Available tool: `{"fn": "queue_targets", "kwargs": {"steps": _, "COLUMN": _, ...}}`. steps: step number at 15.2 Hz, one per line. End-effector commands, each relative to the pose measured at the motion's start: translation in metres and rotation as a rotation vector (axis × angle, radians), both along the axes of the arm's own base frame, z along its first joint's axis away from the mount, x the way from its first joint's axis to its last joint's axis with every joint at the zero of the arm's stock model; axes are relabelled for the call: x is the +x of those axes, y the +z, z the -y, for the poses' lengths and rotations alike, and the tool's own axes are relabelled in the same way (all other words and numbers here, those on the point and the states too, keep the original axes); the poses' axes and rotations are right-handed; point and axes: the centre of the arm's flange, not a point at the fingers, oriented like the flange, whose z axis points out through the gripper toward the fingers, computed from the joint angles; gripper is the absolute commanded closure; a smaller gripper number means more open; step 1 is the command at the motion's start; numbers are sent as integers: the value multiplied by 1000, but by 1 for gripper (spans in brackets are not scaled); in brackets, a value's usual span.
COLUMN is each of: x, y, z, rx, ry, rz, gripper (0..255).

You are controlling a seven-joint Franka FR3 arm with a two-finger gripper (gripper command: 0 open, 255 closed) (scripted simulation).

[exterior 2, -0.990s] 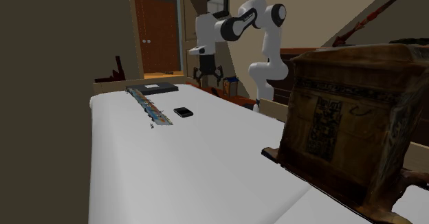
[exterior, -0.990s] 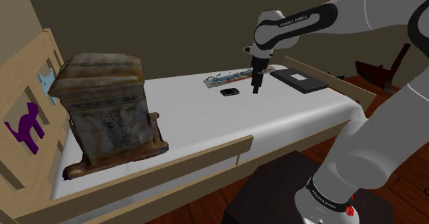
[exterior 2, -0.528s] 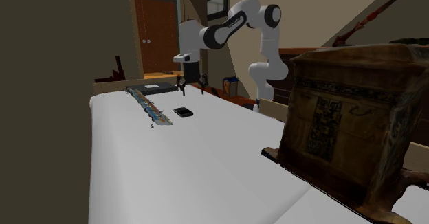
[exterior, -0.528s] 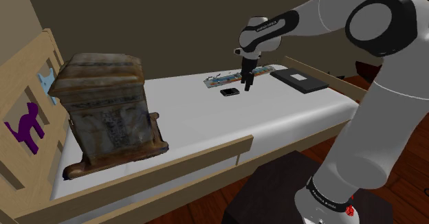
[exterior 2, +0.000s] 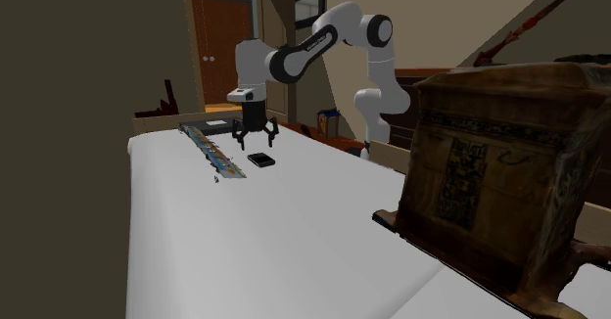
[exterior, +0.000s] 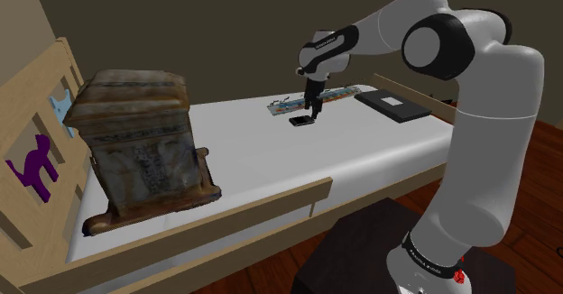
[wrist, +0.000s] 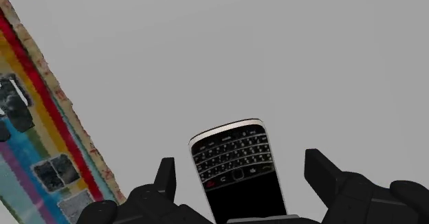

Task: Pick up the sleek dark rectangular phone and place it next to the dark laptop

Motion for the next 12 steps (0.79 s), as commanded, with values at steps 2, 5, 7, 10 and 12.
{"fn": "queue_targets", "kwargs": {"steps": 2, "x": 2, "y": -16, "z": 1, "rx": 0, "ry": 3, "rz": 1, "gripper": 0}}
{"fn": "queue_targets", "kwargs": {"steps": 5, "x": 1, "y": -30, "z": 1, "rx": 0, "ry": 3, "rz": 1, "gripper": 0}}
{"fn": "queue_targets", "kwargs": {"steps": 7, "x": 2, "y": -30, "z": 1, "rx": 0, "ry": 3, "rz": 1, "gripper": 0}}
{"fn": "queue_targets", "kwargs": {"steps": 10, "x": 2, "y": -30, "z": 1, "rx": 0, "ry": 3, "rz": 1, "gripper": 0}}
{"fn": "queue_targets", "kwargs": {"steps": 12, "x": 2, "y": -30, "z": 1, "rx": 0, "ry": 3, "rz": 1, "gripper": 0}}
